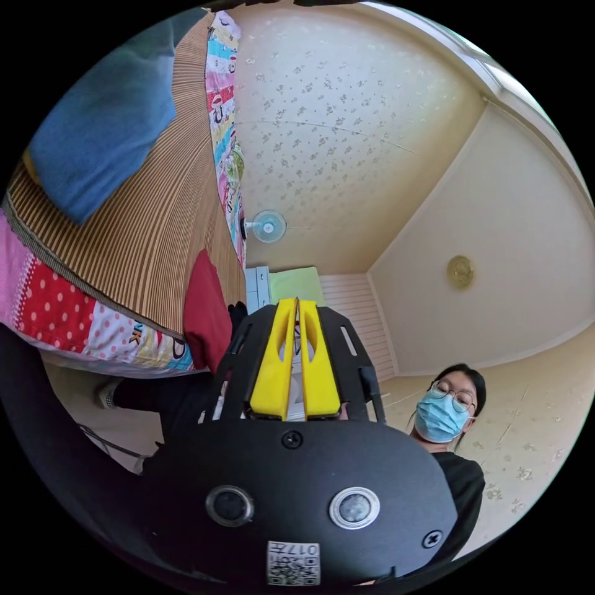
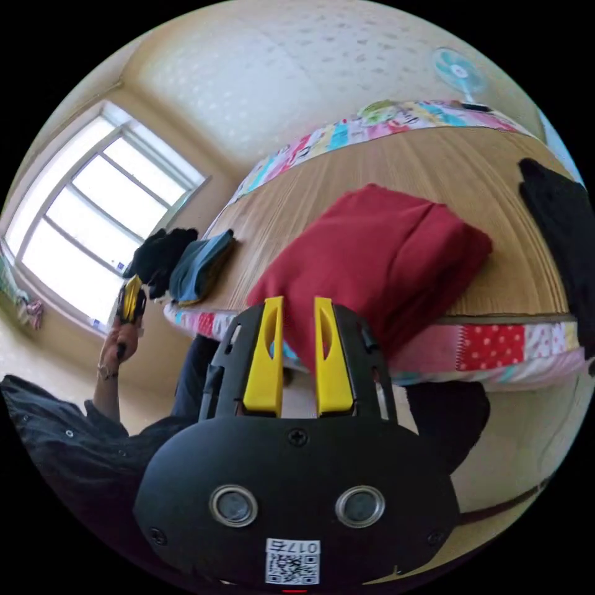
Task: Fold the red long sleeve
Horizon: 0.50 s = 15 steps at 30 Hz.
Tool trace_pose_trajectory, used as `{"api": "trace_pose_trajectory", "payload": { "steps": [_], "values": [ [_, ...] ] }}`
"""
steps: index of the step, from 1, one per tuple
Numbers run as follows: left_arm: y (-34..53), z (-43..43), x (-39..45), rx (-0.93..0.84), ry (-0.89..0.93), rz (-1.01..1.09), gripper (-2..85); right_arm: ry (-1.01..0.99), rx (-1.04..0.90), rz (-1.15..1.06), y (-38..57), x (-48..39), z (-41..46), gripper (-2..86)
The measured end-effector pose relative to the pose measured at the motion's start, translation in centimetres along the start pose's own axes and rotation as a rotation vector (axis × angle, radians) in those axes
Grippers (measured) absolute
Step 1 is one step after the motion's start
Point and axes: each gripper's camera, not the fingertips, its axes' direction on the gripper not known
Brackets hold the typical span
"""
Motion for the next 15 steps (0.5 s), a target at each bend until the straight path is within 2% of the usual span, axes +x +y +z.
{"api": "trace_pose_trajectory", "payload": {
  "steps": [2,5,7,10,11,12,15],
  "values": [
    [-0.8,0.1,-0.5,-0.006,-0.005,0.004,-0.9,0.152,0.126,0.149,-0.6,3.9,-3.9,14.9],
    [-1.8,0.6,-1.1,-0.023,-0.041,0.02,-0.9,0.289,0.077,0.314,-1.3,10.0,-3.8,16.9],
    [-2.2,1.3,-1.6,-0.049,-0.06,0.025,-0.9,0.18,0.01,0.37,-1.5,13.2,-2.5,14.6],
    [-2.6,2.0,-2.3,-0.066,-0.077,0.029,-0.9,-0.03,0.104,0.388,-2.0,15.0,-4.1,6.4],
    [-2.6,2.1,-2.5,-0.068,-0.085,0.03,-0.8,-0.034,0.126,0.409,-2.9,14.7,-5.2,5.3],
    [-2.8,2.4,-2.7,-0.072,-0.105,0.034,-0.7,-0.035,0.149,0.388,-3.5,14.0,-5.9,4.8],
    [-3.4,4.0,-3.2,-0.103,-0.166,0.053,0.0,-0.082,0.26,0.125,-6.2,7.1,-9.3,3.6]
  ]
}}
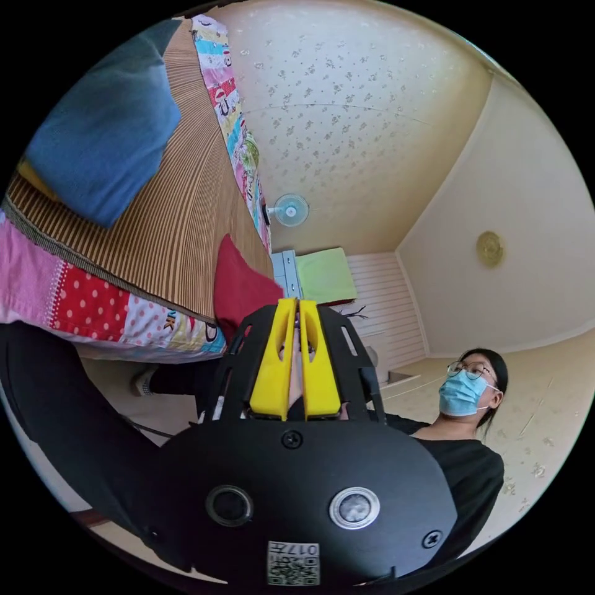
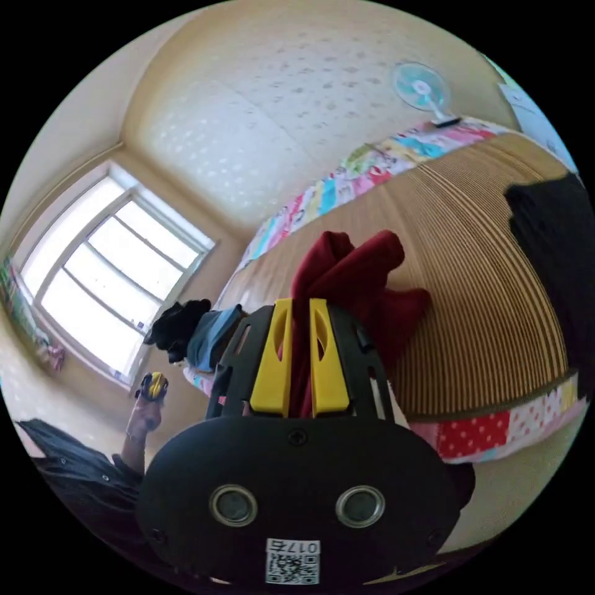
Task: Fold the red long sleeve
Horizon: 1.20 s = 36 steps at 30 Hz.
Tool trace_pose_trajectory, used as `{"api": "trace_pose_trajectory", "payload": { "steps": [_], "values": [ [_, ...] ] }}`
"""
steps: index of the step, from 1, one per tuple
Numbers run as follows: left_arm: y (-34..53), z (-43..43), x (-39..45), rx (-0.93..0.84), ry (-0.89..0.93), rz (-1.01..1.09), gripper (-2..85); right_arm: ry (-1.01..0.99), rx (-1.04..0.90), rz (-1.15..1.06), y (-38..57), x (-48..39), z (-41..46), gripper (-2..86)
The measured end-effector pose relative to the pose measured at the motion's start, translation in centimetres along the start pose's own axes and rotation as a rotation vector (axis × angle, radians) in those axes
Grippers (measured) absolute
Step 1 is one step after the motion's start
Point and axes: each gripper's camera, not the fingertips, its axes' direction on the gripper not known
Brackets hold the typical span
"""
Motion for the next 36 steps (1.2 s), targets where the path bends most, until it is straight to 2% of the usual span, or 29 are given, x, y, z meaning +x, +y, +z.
{"api": "trace_pose_trajectory", "payload": {
  "steps": [2,5,7,12,16,20,25,30,32,34,36],
  "values": [
    [-0.6,1.6,0.0,-0.024,-0.037,0.026,1.9,-0.099,-0.032,-0.245,-0.1,-7.5,0.6,3.1],
    [-1.8,5.6,-0.2,-0.075,-0.109,0.069,6.0,-0.166,-0.131,-0.399,2.7,-13.7,2.6,2.8],
    [-3.0,9.2,-0.8,-0.106,-0.122,0.088,9.9,-0.223,-0.197,-0.432,5.2,-14.8,3.7,2.7],
    [-5.6,14.9,-5.7,-0.127,-0.205,0.024,16.6,-0.332,-0.331,-0.281,11.3,-10.9,4.4,2.5],
    [-7.4,18.5,-12.4,-0.128,-0.069,-0.086,17.1,-0.381,-0.363,-0.207,13.7,-7.5,1.5,2.4],
    [-8.9,22.5,-15.2,-0.187,-0.068,-0.116,18.0,-0.343,-0.376,-0.25,14.2,-7.9,-0.7,2.3],
    [-10.0,26.0,-18.7,-0.223,-0.04,-0.148,11.8,-0.346,-0.382,-0.243,14.0,-7.8,-2.6,2.2],
    [-8.7,26.0,-21.6,-0.252,0.067,-0.091,5.3,-0.566,-0.268,-0.024,12.6,-1.1,-8.2,1.7],
    [-7.8,26.6,-22.5,-0.302,0.026,-0.072,4.6,-0.581,-0.239,0.005,12.8,1.3,-11.0,1.1],
    [-6.5,25.2,-23.1,-0.224,-0.022,-0.016,4.1,-0.582,-0.219,-0.034,13.6,1.8,-13.0,0.7],
    [-6.0,22.8,-23.4,-0.123,0.044,0.051,4.0,-0.577,-0.206,-0.006,14.7,2.8,-14.6,0.4]
  ]
}}
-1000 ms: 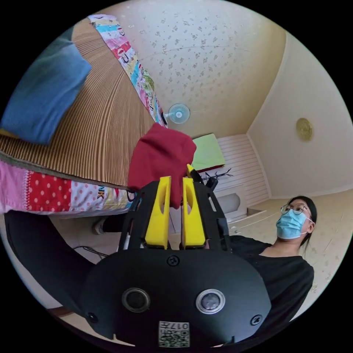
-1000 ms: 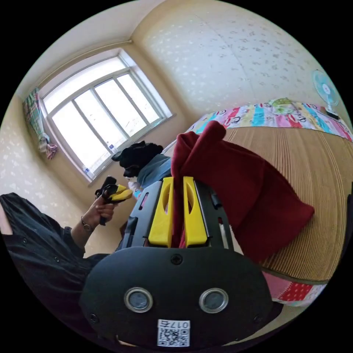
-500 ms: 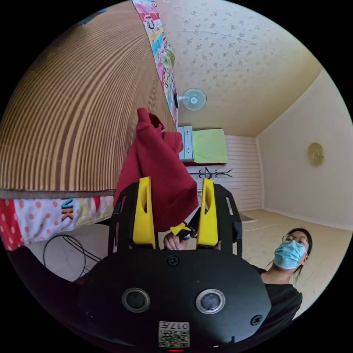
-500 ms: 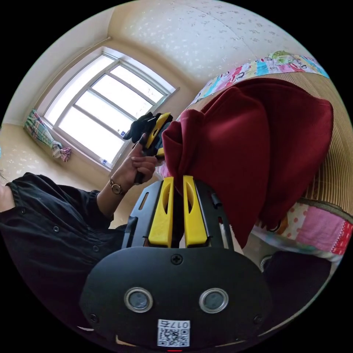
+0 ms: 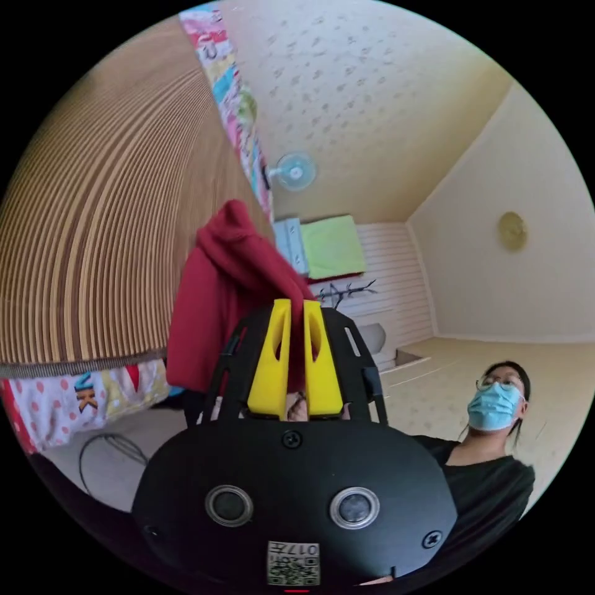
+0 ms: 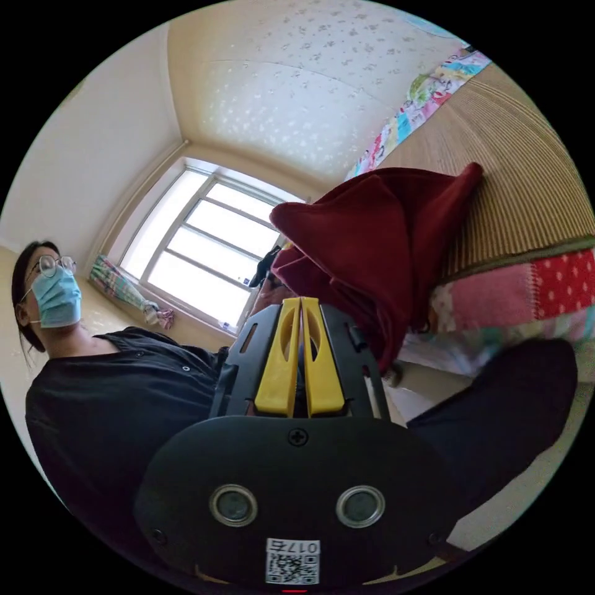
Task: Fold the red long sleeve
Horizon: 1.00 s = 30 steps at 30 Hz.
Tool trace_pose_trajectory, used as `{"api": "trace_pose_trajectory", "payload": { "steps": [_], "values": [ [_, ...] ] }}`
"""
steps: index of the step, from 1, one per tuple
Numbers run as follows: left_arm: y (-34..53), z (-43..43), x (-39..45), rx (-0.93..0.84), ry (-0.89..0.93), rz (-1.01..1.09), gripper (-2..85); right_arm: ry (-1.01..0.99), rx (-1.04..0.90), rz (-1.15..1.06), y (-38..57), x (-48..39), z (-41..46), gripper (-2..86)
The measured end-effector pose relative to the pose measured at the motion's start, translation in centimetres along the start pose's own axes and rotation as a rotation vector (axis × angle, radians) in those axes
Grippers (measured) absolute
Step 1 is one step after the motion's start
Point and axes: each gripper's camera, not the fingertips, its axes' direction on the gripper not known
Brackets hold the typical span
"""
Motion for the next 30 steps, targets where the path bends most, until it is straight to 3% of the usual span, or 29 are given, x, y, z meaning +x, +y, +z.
{"api": "trace_pose_trajectory", "payload": {
  "steps": [2,8,13,18,22,24,27,30],
  "values": [
    [0.3,-1.8,0.2,0.038,0.031,0.101,4.1,0.114,0.023,0.062,2.3,0.1,-1.7,0.3],
    [-0.4,-1.4,7.7,-0.2,0.38,0.631,3.8,0.109,0.122,0.04,6.8,-1.2,-6.1,0.6],
    [2.3,1.0,16.6,-0.443,0.902,0.989,3.7,0.123,0.111,-0.064,8.0,-3.9,-7.5,1.5],
    [5.3,2.7,20.3,-0.51,1.37,0.97,3.8,0.173,0.041,-0.198,8.2,-6.6,-4.6,4.9],
    [9.4,4.1,21.6,-0.563,1.591,0.871,3.7,0.092,0.017,-0.314,8.0,-7.5,-1.1,8.2],
    [10.9,4.2,21.9,-0.558,1.65,0.844,3.4,0.063,0.026,-0.362,8.0,-7.9,0.4,10.6],
    [13.3,4.0,22.4,-0.561,1.682,0.839,2.8,0.082,-0.008,-0.439,8.4,-8.3,4.1,21.6],
    [15.6,3.7,22.7,-0.558,1.634,0.834,2.5,0.077,-0.245,-0.519,9.4,-8.9,10.6,25.2]
  ]
}}
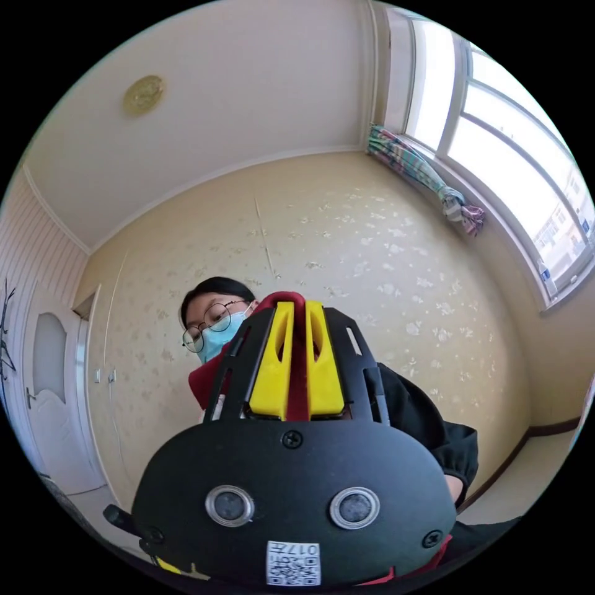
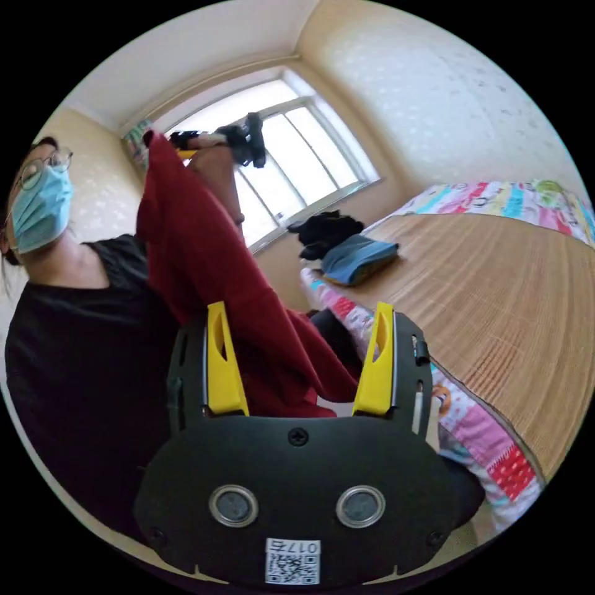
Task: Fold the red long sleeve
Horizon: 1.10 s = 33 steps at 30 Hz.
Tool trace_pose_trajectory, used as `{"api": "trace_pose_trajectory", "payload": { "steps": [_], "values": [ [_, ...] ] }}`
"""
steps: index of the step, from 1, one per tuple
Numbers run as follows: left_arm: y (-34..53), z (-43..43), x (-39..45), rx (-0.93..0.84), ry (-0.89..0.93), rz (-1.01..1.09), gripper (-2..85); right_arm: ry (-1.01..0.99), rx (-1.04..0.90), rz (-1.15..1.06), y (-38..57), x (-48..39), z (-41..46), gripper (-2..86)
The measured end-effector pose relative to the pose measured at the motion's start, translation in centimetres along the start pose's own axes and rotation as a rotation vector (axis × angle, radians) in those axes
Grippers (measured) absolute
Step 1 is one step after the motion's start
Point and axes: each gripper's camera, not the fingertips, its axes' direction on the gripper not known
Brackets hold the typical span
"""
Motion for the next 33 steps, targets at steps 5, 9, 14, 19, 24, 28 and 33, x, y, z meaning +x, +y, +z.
{"api": "trace_pose_trajectory", "payload": {
  "steps": [5,9,14,19,24,28,33],
  "values": [
    [-0.1,2.3,2.1,-0.029,-0.116,0.006,2.3,-0.343,-0.015,-0.157,2.8,-2.3,4.3,15.3],
    [0.3,3.5,1.6,-0.019,-0.123,-0.002,2.2,-0.229,-0.097,-0.085,3.9,-2.2,8.5,6.0],
    [-1.3,4.4,2.8,-0.028,-0.228,0.012,2.8,-0.028,0.069,-0.012,2.4,-2.1,7.4,2.6],
    [-5.1,6.9,6.7,-0.12,-0.538,-0.036,3.7,0.221,0.293,-0.018,-1.5,-4.9,3.5,1.7],
    [-8.0,10.2,11.3,-0.304,-1.181,-0.204,3.9,0.484,0.589,-0.059,-4.3,-10.9,-0.3,1.4],
    [-6.5,11.1,11.5,-0.387,-1.629,-0.301,3.6,0.627,0.726,-0.16,-6.1,-15.4,1.5,1.4],
    [-3.8,13.9,10.4,-0.291,-1.694,-0.175,3.3,0.756,0.882,-0.198,-6.8,-18.4,4.0,1.4]
  ]
}}
